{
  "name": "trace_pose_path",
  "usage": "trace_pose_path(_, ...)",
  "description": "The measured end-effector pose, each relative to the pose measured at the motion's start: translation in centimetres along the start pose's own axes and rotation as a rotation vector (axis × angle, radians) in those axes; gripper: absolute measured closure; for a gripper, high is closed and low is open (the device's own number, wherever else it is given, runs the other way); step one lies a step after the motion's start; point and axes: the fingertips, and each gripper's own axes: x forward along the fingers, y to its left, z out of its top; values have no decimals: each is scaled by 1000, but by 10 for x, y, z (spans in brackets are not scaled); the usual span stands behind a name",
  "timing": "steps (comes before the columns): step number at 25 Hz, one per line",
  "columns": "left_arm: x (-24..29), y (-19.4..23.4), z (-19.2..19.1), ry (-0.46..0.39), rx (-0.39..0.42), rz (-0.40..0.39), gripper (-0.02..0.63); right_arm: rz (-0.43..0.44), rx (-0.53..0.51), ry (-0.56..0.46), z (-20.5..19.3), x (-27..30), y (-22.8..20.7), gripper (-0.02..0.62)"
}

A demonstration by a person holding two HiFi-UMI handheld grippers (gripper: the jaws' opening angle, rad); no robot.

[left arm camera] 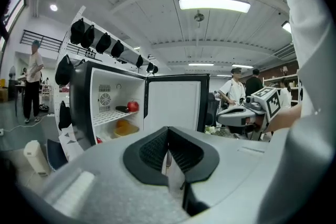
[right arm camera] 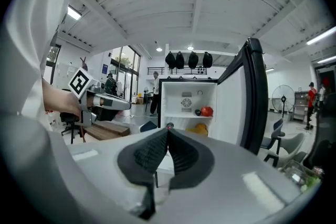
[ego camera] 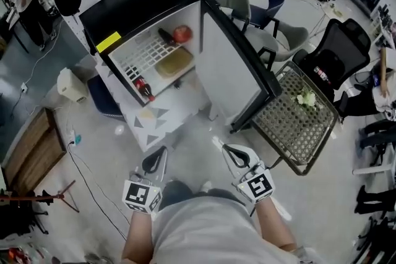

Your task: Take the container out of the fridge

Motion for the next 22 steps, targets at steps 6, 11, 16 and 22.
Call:
trace_pose_path(6,14,22,-7,27,14,10,597,37,11,-23,5,35,-1,592)
trace_pose_path(11,26,65,-5,22,11,-9,597,30,-19,2,10,79,-4,594)
trace_pose_path(16,41,117,-2,31,23,-51,597,-4,-41,58,14,128,-6,592)
trace_pose_path(22,56,169,-1,37,14,-111,597,-46,-52,116,15,186,-11,592)
